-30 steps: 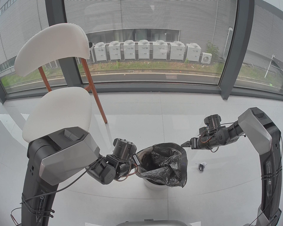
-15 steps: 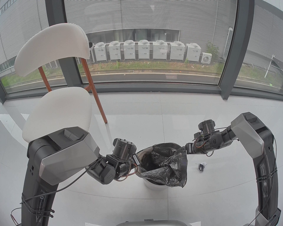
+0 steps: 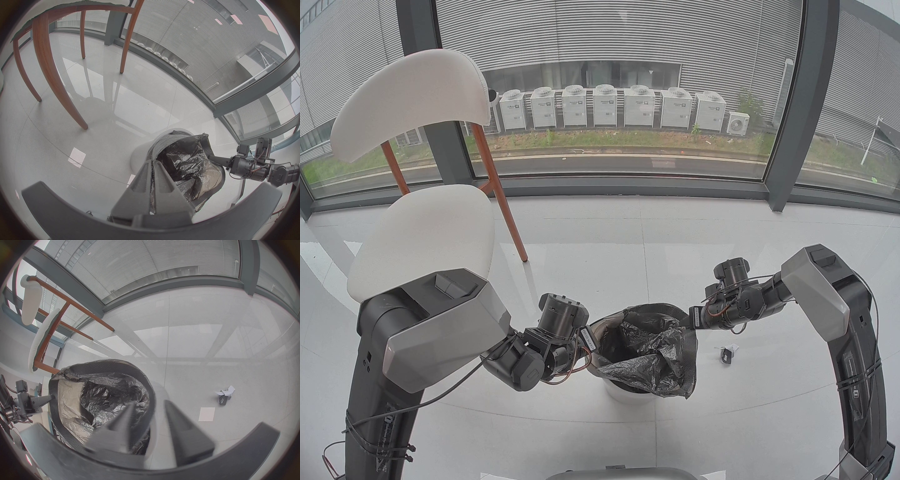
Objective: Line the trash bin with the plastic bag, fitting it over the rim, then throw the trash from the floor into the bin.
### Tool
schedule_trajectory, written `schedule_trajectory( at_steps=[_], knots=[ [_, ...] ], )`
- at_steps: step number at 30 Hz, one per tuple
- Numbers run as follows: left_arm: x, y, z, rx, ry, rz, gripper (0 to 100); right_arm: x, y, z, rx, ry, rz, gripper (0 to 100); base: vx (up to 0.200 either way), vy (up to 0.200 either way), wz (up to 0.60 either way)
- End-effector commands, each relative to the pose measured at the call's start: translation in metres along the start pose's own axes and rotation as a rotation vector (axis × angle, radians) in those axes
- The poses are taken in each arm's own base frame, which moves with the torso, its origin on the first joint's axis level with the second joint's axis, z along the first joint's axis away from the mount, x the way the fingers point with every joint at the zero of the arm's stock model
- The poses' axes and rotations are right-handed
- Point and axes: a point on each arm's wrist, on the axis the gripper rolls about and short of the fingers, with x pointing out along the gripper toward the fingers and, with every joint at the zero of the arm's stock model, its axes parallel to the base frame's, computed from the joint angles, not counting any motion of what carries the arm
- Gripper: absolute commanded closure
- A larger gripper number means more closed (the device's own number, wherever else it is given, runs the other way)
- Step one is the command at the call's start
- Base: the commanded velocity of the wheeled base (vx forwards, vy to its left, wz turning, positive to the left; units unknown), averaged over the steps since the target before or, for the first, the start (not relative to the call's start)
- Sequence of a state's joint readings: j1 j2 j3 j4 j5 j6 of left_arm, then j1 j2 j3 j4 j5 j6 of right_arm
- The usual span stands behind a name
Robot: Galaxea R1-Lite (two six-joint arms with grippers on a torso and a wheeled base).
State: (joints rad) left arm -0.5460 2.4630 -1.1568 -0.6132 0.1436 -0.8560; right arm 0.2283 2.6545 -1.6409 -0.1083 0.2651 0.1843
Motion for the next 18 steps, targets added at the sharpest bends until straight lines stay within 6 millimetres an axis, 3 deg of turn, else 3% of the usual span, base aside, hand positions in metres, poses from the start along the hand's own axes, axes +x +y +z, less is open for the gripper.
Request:
schedule_trajectory(
  at_steps=[1,18],
  knots=[
    [0.000,0.000,0.000,0.000,-0.001,-0.001,100,0.003,-0.002,-0.003,0.004,0.010,-0.002,100,0.000,0.000,0.00],
    [-0.001,-0.002,0.007,-0.008,-0.039,0.003,100,-0.009,-0.002,0.006,0.005,-0.022,-0.001,100,0.000,0.000,0.00]
  ],
)
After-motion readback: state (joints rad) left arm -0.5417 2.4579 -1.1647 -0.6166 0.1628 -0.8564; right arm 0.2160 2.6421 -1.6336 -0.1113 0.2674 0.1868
